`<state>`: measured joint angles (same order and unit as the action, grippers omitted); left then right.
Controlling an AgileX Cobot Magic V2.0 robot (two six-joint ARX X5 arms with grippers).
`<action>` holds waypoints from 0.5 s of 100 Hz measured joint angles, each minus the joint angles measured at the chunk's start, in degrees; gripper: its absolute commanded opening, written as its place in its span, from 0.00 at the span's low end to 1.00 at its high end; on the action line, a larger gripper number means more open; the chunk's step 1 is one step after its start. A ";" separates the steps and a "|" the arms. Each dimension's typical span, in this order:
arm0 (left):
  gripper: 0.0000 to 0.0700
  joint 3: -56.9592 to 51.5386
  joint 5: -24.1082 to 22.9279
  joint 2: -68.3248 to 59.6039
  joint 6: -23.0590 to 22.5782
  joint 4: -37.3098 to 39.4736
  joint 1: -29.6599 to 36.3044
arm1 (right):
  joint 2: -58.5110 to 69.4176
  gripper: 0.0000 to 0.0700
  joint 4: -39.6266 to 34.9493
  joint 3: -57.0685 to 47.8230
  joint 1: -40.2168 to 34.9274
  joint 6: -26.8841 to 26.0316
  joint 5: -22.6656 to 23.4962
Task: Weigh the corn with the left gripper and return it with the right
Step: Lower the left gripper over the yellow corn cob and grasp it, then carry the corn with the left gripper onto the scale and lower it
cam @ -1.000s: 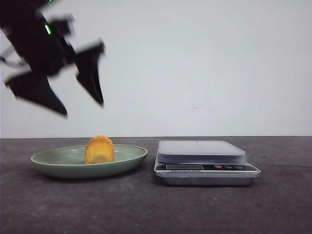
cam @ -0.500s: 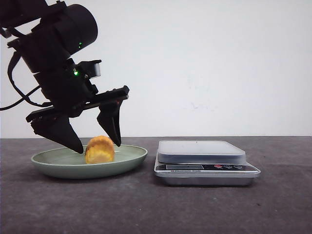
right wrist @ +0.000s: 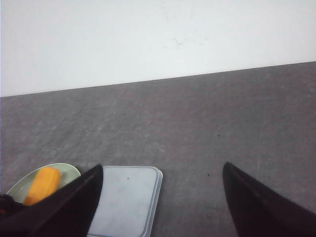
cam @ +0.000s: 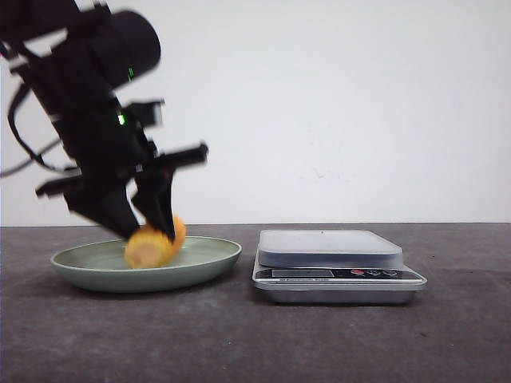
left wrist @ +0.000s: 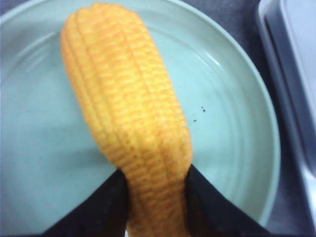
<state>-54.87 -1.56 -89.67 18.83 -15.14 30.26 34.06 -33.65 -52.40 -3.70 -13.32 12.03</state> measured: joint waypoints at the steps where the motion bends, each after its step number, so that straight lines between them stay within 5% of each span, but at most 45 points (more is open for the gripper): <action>1: 0.01 0.00 0.04 0.68 -0.02 -0.11 0.00 | 0.00 0.69 0.00 0.00 0.00 0.00 0.00; 23: 0.01 -3.56 2.67 13.49 -0.02 -4.28 3.87 | -0.02 0.69 -0.02 0.00 0.00 0.00 0.00; 50: 0.01 -18.29 2.93 3.04 2.05 -3.52 12.44 | 0.00 0.69 -0.04 0.00 0.00 0.00 0.00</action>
<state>-73.17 1.37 -86.63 20.88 -18.65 42.70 34.06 -33.69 -52.40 -3.70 -13.32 12.03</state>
